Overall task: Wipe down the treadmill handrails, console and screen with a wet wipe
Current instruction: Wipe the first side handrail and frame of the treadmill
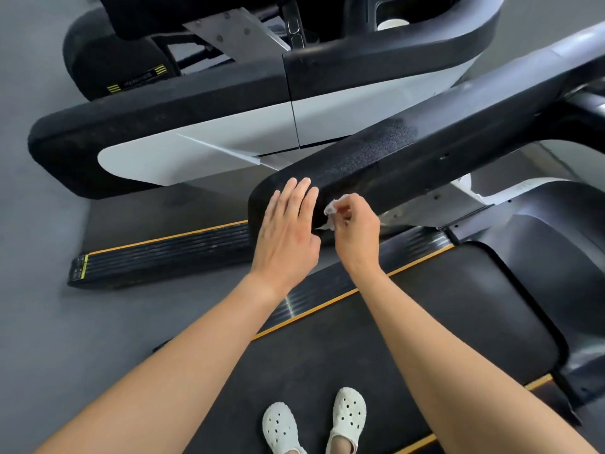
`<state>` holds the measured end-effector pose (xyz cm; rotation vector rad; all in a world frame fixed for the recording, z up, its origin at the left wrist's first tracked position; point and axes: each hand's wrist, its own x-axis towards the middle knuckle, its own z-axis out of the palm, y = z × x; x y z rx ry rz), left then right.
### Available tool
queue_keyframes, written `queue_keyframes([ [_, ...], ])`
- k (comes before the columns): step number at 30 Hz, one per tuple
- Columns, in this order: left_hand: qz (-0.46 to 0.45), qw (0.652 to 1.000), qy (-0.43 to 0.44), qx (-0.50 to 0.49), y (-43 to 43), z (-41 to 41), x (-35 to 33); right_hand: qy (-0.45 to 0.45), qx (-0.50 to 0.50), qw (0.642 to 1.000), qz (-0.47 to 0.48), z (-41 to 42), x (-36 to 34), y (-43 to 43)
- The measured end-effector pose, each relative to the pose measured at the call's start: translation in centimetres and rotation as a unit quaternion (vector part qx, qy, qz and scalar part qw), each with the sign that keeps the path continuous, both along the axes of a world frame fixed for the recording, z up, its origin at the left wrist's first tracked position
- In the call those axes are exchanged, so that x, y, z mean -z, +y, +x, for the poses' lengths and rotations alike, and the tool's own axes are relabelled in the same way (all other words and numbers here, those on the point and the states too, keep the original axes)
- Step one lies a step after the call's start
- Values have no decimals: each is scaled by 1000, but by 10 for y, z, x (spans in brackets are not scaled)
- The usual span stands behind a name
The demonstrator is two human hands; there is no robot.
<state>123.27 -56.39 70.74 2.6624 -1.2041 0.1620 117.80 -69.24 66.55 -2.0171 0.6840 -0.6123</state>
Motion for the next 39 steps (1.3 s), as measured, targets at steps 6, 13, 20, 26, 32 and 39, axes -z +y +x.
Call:
queue_keyframes([
  [6,1,1000,-13,9,3,0,8,-113,114,986,52,11,-27,-15],
  [13,9,999,-35,21,7,1,16,-43,98,990,90,6,9,-11],
  [20,9,998,-57,22,7,0,24,-78,92,989,90,5,6,-11],
  [26,18,997,-70,22,8,-3,26,-15,94,983,157,2,33,4],
  [32,22,997,-77,17,7,-1,30,127,74,959,241,11,74,11],
  [39,27,995,-91,22,8,2,33,57,181,929,317,17,70,23],
])
